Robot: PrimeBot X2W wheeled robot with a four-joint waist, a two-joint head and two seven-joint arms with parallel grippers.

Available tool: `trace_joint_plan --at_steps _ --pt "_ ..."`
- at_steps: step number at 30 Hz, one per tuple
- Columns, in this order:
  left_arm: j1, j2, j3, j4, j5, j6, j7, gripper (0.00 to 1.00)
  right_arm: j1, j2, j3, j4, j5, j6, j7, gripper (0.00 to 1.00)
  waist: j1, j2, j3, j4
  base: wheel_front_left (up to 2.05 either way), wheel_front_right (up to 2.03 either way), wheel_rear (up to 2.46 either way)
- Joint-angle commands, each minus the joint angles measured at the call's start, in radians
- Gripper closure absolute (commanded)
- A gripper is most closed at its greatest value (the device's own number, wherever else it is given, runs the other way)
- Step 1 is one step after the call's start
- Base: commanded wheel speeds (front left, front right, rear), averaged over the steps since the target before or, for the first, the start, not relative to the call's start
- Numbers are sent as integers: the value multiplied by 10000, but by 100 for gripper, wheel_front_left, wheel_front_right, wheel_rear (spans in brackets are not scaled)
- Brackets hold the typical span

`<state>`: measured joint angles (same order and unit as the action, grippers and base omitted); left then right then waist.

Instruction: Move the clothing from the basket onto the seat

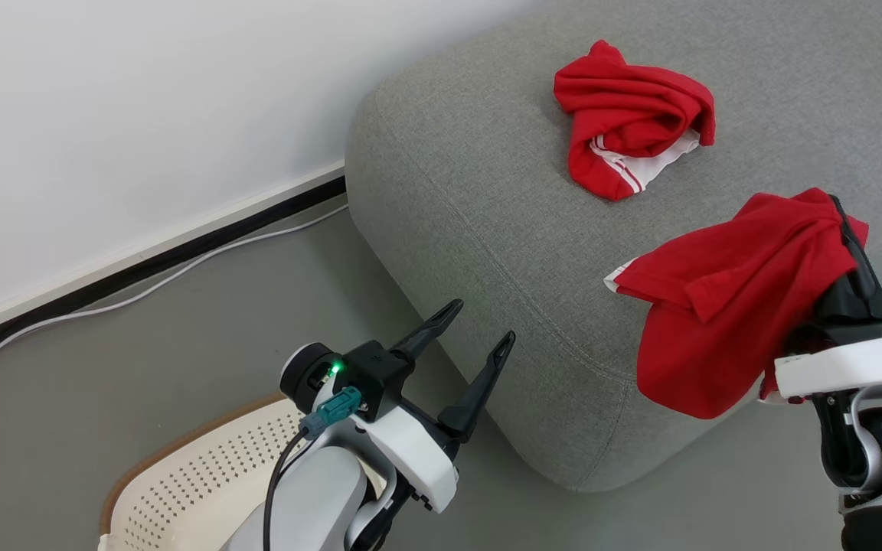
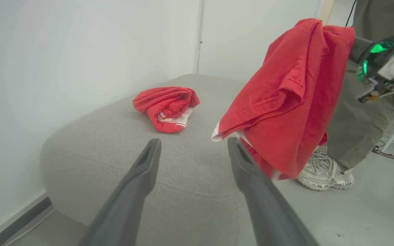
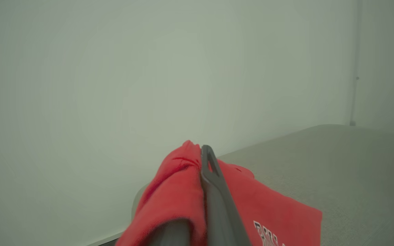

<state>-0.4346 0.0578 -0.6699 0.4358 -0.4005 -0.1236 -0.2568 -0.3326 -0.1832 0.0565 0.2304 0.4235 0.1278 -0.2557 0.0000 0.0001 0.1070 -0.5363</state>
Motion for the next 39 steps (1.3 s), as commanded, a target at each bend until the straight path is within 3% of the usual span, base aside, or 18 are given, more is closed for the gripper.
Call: trace_joint_plan --at_steps 1,11,21,39 --pt "-416 103 240 -198 -93 -70 -49 0 42 -88 -28 -430 -35 29 -61 100 0 -1 74 -40 0 0 0" --pt "-874 88 -95 -52 -102 -70 -49 0 396 -259 -882 -806 -257 29 -61 100 0 -1 620 -149 0 0 0" --pt "-1477 314 -268 -132 395 -71 -49 0 -1408 -857 -1245 -362 -407 29 -61 100 0 -1 2011 -201 0 0 0" --pt "-3214 143 -1321 35 763 -71 -49 0 -5273 -3232 -3075 1314 -1289 29 -61 100 0 -1 4704 1320 0 0 0"
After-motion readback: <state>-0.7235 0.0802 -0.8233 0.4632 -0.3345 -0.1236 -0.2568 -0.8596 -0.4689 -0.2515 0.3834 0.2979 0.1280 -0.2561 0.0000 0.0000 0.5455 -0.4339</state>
